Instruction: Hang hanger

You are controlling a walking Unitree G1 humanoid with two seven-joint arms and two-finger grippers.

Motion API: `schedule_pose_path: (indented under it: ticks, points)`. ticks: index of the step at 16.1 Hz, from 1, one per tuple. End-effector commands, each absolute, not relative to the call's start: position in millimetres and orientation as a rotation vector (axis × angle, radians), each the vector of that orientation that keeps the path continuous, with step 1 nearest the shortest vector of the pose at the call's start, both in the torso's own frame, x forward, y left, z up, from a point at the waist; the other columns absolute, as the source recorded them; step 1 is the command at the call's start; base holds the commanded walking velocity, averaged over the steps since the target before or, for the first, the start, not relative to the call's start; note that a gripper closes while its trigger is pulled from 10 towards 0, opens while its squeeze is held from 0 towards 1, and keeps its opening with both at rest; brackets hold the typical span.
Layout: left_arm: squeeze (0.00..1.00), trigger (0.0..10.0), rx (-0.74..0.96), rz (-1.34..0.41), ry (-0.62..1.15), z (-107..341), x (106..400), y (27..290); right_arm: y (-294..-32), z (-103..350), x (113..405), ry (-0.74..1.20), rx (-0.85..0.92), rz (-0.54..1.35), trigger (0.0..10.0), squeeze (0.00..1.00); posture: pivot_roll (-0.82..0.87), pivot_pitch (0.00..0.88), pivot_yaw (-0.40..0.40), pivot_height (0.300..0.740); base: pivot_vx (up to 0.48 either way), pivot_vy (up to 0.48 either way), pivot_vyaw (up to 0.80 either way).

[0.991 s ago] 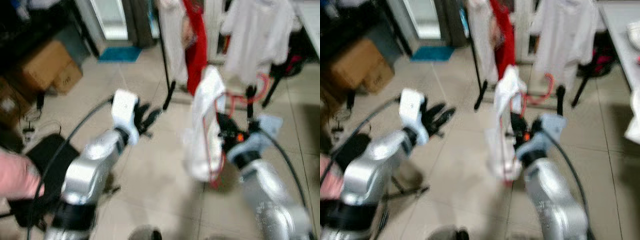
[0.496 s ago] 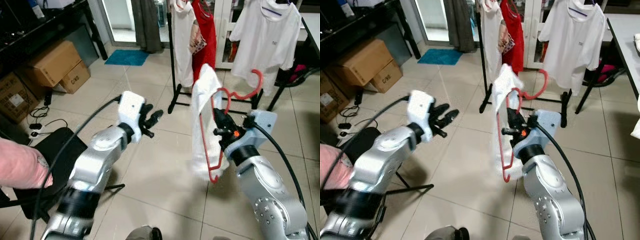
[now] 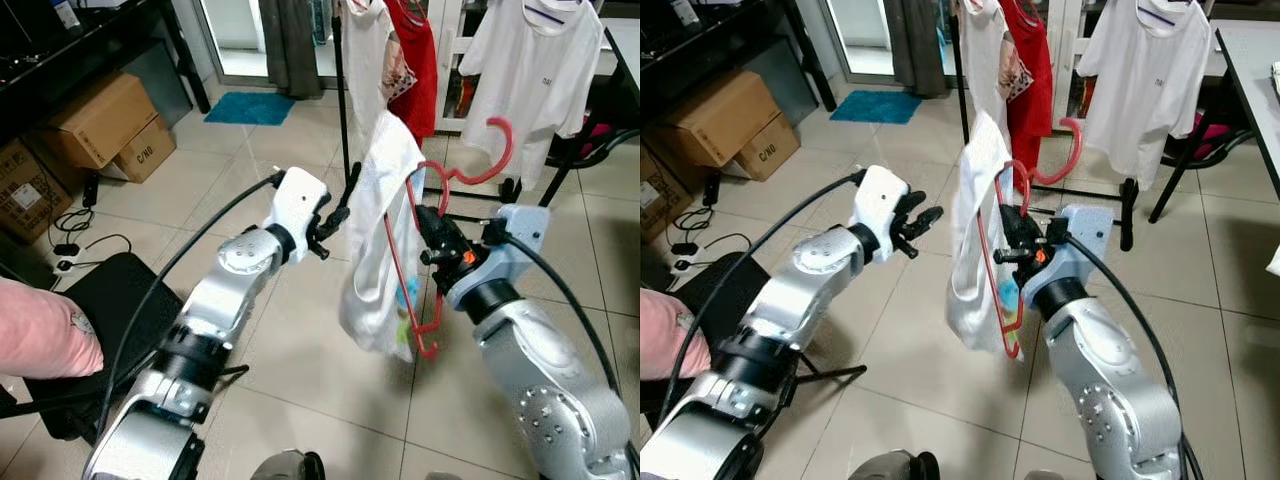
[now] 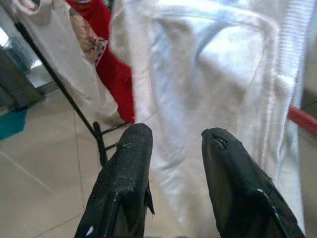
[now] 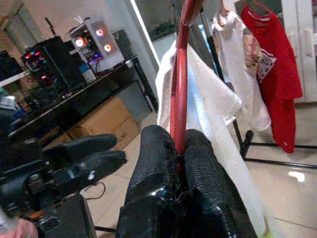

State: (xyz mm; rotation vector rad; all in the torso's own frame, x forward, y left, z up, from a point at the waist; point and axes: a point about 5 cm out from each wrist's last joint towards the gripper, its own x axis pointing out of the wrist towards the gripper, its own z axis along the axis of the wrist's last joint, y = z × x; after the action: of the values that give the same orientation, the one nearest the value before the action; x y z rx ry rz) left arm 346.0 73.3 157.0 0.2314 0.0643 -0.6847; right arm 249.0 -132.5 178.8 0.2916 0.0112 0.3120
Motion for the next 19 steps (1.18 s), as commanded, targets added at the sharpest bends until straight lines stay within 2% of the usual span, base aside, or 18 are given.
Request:
schedule_pose_path:
  ticks: [1,5,6,7,12,13,14,16,17,19]
  points:
    - [0.0,10.0,0.281,-0.718,0.019,165.9,349.1,66.7,-125.1,189.4,247.0,-0.021,0.291,0.371,10.0,0.0,-0.12,0.033,0.137,0.74,0.0,0.0,0.0]
    - [0.0,10.0,0.265,-0.765,-0.009,167.5,350.2,50.5,-123.0,194.1,247.3,-0.026,0.303,0.399,10.0,0.0,-0.13,0.028,0.139,0.74,0.0,0.0,0.0]
    - [0.0,1.7,0.257,-0.775,-0.01,165.9,348.2,46.2,-123.6,195.0,247.2,-0.03,0.312,0.399,10.0,0.0,-0.13,0.028,0.141,0.74,0.0,0.0,0.0]
    - [0.0,0.0,0.266,-0.774,-0.016,164.7,347.7,44.4,-123.9,195.3,247.2,-0.031,0.313,0.399,10.0,0.0,-0.13,0.028,0.141,0.74,0.0,0.0,0.0]
    - [0.0,0.0,0.283,-0.757,-0.05,163.3,348.1,36.6,-124.7,197.1,245.7,-0.036,0.317,0.408,10.0,0.0,-0.14,0.029,0.135,0.74,0.0,0.0,0.0]
    - [0.0,1.7,0.265,-0.789,-0.063,165.6,344.2,32.7,-125.0,196.8,245.3,-0.035,0.315,0.408,10.0,0.0,-0.14,0.031,0.133,0.74,0.0,0.0,0.0]
    - [0.0,10.0,0.271,-0.799,-0.076,166.6,341.6,30.8,-125.4,196.8,245.0,-0.033,0.315,0.408,10.0,0.0,-0.13,0.031,0.132,0.74,0.0,0.0,0.0]
    - [0.0,10.0,0.263,-0.815,-0.111,168.4,336.2,28.2,-125.3,196.7,244.8,-0.029,0.317,0.411,10.0,0.0,-0.14,0.035,0.127,0.74,0.0,0.0,0.0]
    - [1.0,10.0,0.231,-0.818,-0.122,170.3,333.8,27.6,-125.3,196.6,244.7,-0.027,0.316,0.412,10.0,0.0,-0.14,0.036,0.127,0.74,0.0,0.0,0.0]
    - [1.0,10.0,0.229,-0.821,-0.147,172.9,327.1,26.0,-125.4,195.3,245.0,-0.02,0.304,0.413,10.0,0.0,-0.13,0.037,0.127,0.74,0.0,0.0,0.0]
